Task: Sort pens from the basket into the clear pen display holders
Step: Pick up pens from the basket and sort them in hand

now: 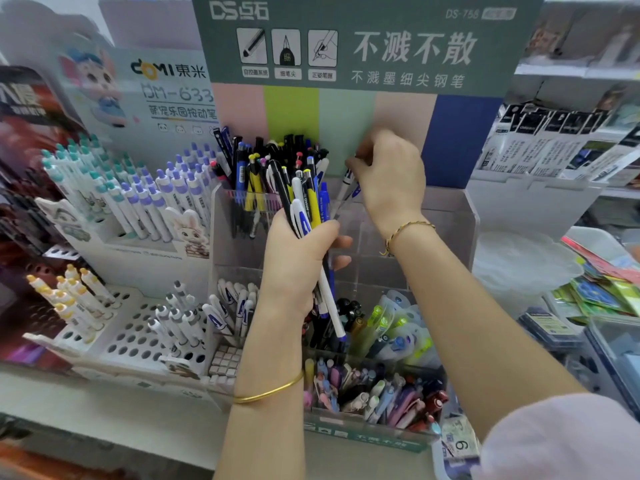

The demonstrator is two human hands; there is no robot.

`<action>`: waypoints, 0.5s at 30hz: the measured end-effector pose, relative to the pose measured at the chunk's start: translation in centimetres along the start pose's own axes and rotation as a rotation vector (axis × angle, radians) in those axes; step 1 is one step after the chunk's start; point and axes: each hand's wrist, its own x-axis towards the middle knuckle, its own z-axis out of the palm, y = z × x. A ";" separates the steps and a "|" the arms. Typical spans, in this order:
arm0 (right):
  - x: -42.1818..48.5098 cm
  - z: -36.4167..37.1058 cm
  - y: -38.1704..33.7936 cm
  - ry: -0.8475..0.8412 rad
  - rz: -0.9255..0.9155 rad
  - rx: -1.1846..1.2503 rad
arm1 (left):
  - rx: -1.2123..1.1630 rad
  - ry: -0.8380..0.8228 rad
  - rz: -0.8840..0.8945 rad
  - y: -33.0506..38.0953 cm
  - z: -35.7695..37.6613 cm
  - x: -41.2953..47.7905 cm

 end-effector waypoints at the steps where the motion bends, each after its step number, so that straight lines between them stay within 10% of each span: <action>1: 0.0 0.0 0.2 0.007 -0.006 -0.004 | 0.000 -0.006 0.000 0.0 0.0 0.0; 7: -1.0 -2.0 1.2 0.088 0.015 0.289 | -0.014 0.003 -0.002 0.1 0.5 0.4; 12: -2.6 -4.3 0.2 -0.436 0.060 0.431 | -0.012 -0.022 0.018 0.4 1.3 0.8; 15: -2.7 -4.5 0.1 -0.462 0.063 0.521 | -0.034 -0.059 0.021 0.5 1.6 0.8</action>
